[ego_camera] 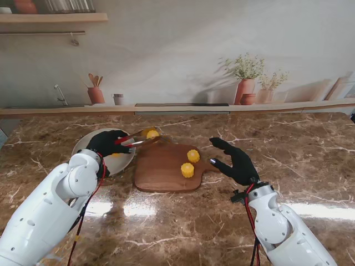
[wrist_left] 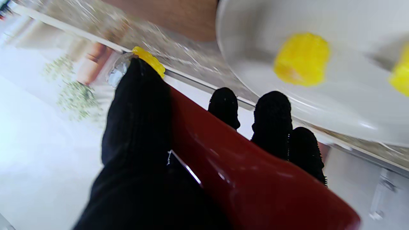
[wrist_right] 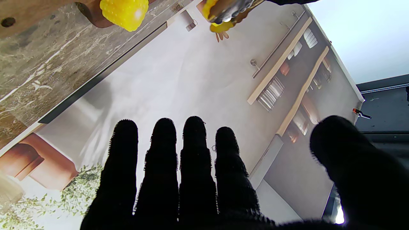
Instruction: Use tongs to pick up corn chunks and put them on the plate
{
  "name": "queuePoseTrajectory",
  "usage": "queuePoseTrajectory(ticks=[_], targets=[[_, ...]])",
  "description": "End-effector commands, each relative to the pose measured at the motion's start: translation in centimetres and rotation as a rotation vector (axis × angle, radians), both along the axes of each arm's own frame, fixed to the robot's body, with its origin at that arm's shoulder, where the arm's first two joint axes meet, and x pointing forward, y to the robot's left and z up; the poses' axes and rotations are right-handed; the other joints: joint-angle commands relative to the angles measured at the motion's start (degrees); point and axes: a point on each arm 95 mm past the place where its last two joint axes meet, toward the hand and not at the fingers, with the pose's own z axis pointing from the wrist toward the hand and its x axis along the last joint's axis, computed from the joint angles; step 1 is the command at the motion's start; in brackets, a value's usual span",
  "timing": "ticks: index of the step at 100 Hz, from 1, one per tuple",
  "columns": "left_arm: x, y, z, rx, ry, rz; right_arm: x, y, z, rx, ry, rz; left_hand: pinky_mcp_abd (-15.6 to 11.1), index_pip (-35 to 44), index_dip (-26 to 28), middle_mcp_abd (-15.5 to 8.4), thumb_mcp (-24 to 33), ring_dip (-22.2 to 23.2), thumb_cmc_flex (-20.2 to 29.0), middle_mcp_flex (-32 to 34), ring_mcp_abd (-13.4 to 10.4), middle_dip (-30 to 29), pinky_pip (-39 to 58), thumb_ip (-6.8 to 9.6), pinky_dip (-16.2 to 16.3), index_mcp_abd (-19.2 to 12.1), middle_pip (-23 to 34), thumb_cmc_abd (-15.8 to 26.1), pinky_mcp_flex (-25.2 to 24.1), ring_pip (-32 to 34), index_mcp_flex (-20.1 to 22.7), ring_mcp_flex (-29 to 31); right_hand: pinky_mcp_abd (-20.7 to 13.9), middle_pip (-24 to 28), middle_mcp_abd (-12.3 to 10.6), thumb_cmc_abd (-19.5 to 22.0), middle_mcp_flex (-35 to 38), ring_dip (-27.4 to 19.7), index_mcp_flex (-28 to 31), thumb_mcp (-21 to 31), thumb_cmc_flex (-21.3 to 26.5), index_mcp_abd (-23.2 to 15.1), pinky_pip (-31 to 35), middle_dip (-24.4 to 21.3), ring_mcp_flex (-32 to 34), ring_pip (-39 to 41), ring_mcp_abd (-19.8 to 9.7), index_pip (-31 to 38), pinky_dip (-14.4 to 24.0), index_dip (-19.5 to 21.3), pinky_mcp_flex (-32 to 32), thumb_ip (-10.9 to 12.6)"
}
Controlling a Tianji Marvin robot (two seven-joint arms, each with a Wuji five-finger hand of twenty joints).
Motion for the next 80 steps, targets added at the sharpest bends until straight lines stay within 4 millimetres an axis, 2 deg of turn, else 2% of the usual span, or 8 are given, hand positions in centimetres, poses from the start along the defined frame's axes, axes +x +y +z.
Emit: queuePoseTrajectory(ticks=[1, 20, 37, 49, 52, 54, 57, 80], targets=[[-0.6, 2.1, 0.0, 0.015, -0.009, 0.066, -0.2, 0.3, -0.5, -0.002, 0.020, 0.011, 1.15, 11.90, 0.22, -5.79, 5.88, 1.01, 9.05, 1.90, 2.77, 1.01, 1.21, 4.22, 1.12, -4.55, 3.90, 12.41, -1.08, 2.35, 10.63, 0.15, -0.42, 0.21, -1.52, 0.98, 0.30, 0.70, 0.14, -0.63, 0.97, -1.32, 1.17, 0.83, 1.92, 0.44, 0.00, -0.77, 1.43, 0.14, 0.02, -1.51], [-2.5, 6.7, 0.2, 0.052, -0.025, 0.209, -0.2, 0.5, -0.6, -0.006, 0.025, 0.020, 1.35, 11.95, 0.00, -5.58, 5.69, 1.16, 9.22, 1.97, 2.92, 1.20, 1.15, 4.33, 1.24, -4.37, 3.86, 12.44, -1.11, 2.43, 10.73, 0.24, -0.47, 0.20, -1.61, 0.96, 0.27, 0.70, 0.10, -0.66, 0.96, -1.24, 1.17, 0.83, 1.86, 0.41, 0.05, -0.80, 1.41, 0.13, 0.00, -1.51], [-3.8, 9.3, -0.1, 0.088, -0.016, 0.280, -0.2, 1.0, -0.6, -0.009, 0.029, 0.033, 1.43, 11.49, -0.43, -5.52, 5.46, 1.20, 9.13, 2.03, 2.89, 1.22, 1.11, 4.38, 1.34, -4.30, 3.77, 12.46, -1.15, 2.35, 10.32, 0.17, -0.45, 0.21, -1.60, 1.02, 0.27, 0.70, 0.15, -0.67, 0.93, -1.24, 1.20, 0.83, 1.91, 0.43, 0.01, -0.77, 1.40, 0.14, 0.01, -1.51], [-4.3, 10.0, -0.1, 0.091, -0.022, 0.307, -0.3, 1.2, -0.7, -0.012, 0.031, 0.042, 0.97, -0.19, -2.80, -5.59, 5.67, 0.61, 7.23, 2.73, 2.29, 0.75, 1.19, 5.02, 1.61, -2.93, 3.16, 12.19, -0.30, 2.05, 7.57, 0.92, -0.52, 0.20, -1.59, 1.00, 0.23, 0.70, 0.06, -0.68, 0.94, -1.29, 1.20, 0.83, 1.91, 0.43, -0.04, -0.79, 1.39, 0.14, 0.00, -1.50], [-4.3, 10.0, -0.2, 0.091, -0.023, 0.312, -0.3, 1.3, -0.7, -0.012, 0.031, 0.042, 0.84, -5.37, -1.55, -5.57, 8.47, 0.34, 5.00, 3.16, 2.16, 1.13, 1.47, 4.83, 1.60, -2.14, 2.67, 11.57, -0.03, 1.94, 7.01, 1.21, -0.46, 0.21, -1.60, 0.97, 0.25, 0.69, 0.04, -0.67, 0.96, -1.27, 1.21, 0.83, 1.88, 0.42, 0.02, -0.80, 1.39, 0.13, 0.02, -1.49], [-4.3, 10.0, -0.2, 0.092, -0.026, 0.315, -0.3, 1.3, -0.7, -0.012, 0.032, 0.043, 0.91, -7.70, -2.02, -5.66, 20.03, -0.03, -1.97, 3.40, 2.03, 1.17, 1.64, 2.92, 1.39, -1.27, 2.54, 9.29, 0.23, 1.94, 6.12, 1.47, -0.48, 0.21, -1.62, 0.97, 0.26, 0.70, 0.07, -0.67, 0.94, -1.31, 1.20, 0.83, 1.89, 0.43, 0.02, -0.79, 1.39, 0.14, -0.01, -1.50], [-4.4, 10.1, -0.2, 0.094, -0.025, 0.318, -0.3, 1.3, -0.7, -0.012, 0.032, 0.043, 0.69, -9.34, -2.93, -5.76, 25.44, -0.14, -5.47, 3.53, 1.83, 1.12, 1.66, 2.35, 1.33, -0.51, 2.43, 8.59, 0.43, 1.81, 4.59, 1.69, -0.46, 0.20, -1.57, 0.94, 0.23, 0.70, 0.09, -0.66, 0.96, -1.29, 1.21, 0.83, 1.91, 0.44, 0.05, -0.78, 1.39, 0.14, 0.01, -1.49], [-4.6, 9.5, 0.1, 0.085, -0.035, 0.304, -0.4, 1.2, -0.7, -0.013, 0.033, 0.037, 0.35, -13.11, -5.08, -5.55, 28.46, -0.48, -7.77, 3.50, 1.61, 0.28, 1.95, 2.03, 1.18, -0.28, 2.51, 7.00, 0.79, 1.58, 1.95, 2.16, -0.49, 0.21, -1.58, 0.96, 0.24, 0.70, 0.05, -0.61, 0.96, -1.24, 1.22, 0.83, 1.90, 0.44, 0.04, -0.79, 1.38, 0.15, 0.02, -1.51]])
